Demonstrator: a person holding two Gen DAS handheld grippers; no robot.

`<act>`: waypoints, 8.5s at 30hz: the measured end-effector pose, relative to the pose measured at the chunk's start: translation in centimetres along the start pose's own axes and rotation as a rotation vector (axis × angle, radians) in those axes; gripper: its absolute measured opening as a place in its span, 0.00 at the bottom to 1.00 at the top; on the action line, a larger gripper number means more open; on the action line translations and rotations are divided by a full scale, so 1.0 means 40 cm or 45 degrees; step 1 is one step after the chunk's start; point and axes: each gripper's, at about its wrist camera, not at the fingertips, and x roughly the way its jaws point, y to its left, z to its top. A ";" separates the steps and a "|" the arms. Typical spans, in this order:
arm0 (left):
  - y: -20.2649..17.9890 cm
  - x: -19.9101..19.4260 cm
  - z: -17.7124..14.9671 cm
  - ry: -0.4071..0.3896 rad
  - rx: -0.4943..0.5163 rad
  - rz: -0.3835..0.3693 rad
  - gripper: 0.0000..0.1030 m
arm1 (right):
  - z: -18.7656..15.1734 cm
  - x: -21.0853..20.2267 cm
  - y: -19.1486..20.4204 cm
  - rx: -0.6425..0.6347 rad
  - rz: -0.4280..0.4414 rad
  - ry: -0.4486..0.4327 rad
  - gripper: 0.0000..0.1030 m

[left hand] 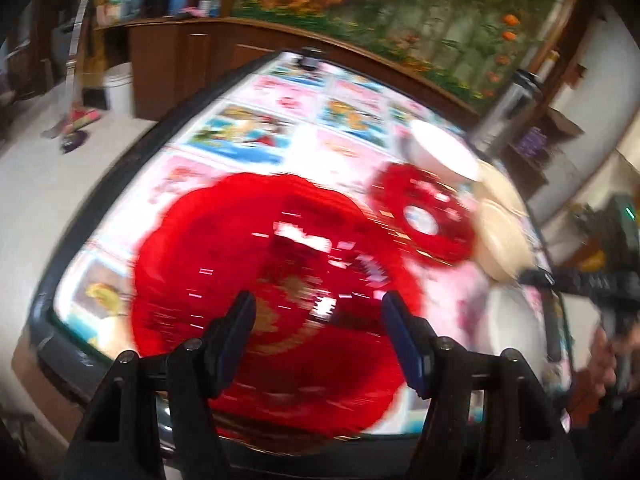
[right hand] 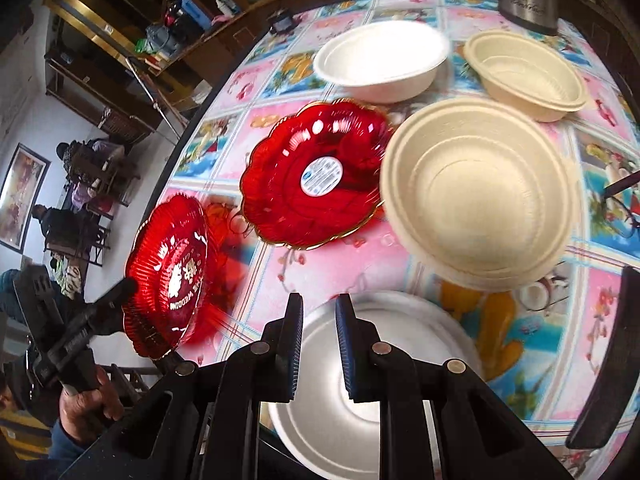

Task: Organize plates and bowls
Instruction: 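Lower the large red plate onto the table and open the left tool, then grasp the rim of the small red glass plate with the left tool, then carry the small red plate with the left tool onto the large red plate, then lower the small red plate into the large one and open the left tool, then move the left tool to the white foam plate and grasp its rim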

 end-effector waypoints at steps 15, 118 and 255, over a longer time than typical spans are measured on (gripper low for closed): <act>-0.188 0.003 -0.168 0.351 0.304 -0.319 0.63 | 0.073 -0.008 -0.053 -0.072 0.129 0.005 0.18; -0.270 0.492 0.248 0.515 0.130 0.240 0.54 | 0.405 0.207 -0.143 -0.376 -0.066 0.298 0.12; -0.308 0.165 0.051 0.354 0.222 0.019 0.61 | -0.057 -0.081 -0.070 -0.105 0.162 0.005 0.16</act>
